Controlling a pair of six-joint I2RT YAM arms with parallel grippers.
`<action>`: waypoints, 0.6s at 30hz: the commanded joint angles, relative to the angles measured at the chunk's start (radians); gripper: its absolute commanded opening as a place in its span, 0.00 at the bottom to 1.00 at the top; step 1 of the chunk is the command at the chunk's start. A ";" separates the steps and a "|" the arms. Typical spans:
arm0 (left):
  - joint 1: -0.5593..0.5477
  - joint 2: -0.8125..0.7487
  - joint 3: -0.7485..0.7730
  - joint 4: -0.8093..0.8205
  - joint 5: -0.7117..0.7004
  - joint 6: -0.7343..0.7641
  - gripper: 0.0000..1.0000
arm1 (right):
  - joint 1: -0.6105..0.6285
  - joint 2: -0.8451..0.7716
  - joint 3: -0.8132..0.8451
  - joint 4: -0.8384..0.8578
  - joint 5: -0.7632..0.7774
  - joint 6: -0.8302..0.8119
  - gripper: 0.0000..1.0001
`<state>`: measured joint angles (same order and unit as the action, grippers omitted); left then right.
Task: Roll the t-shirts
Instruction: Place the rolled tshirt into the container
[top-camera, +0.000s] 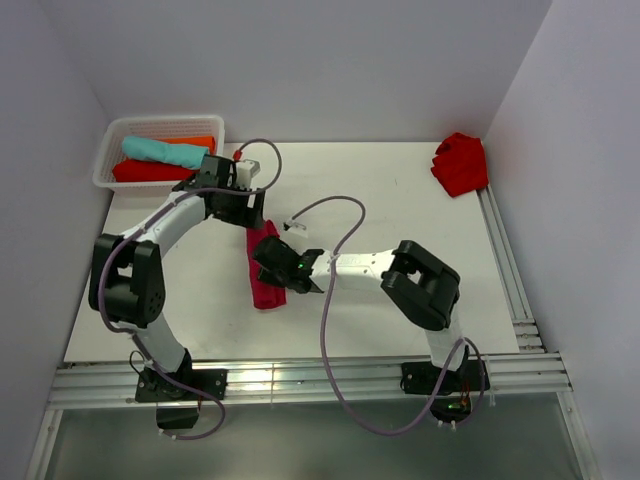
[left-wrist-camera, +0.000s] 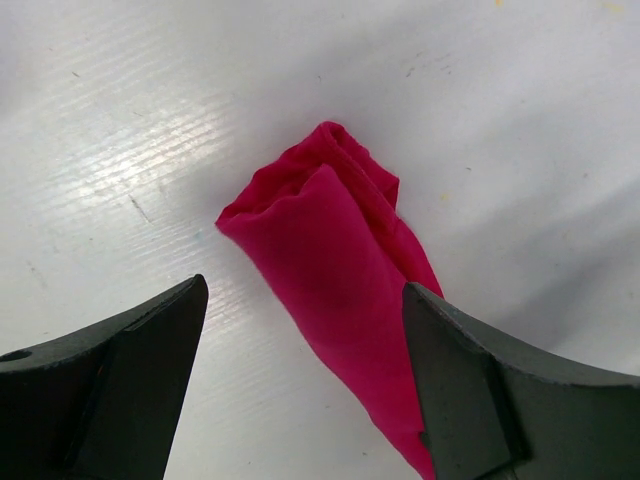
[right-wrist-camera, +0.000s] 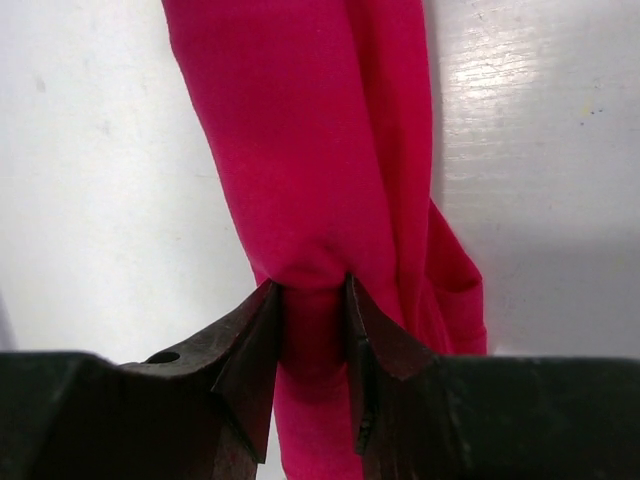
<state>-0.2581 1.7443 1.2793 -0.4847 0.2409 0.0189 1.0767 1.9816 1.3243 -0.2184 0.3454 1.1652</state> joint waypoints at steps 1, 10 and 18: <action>0.013 -0.080 0.012 -0.011 0.051 0.019 0.84 | -0.046 0.007 -0.154 0.142 -0.121 0.048 0.19; 0.034 -0.094 -0.083 0.006 0.109 0.041 0.84 | -0.113 -0.029 -0.398 0.535 -0.287 0.163 0.19; 0.040 -0.043 -0.147 0.047 0.170 0.035 0.84 | -0.141 0.000 -0.520 0.726 -0.341 0.257 0.17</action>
<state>-0.2218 1.6871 1.1385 -0.4747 0.3527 0.0418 0.9413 1.9217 0.8745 0.5381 0.0334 1.3830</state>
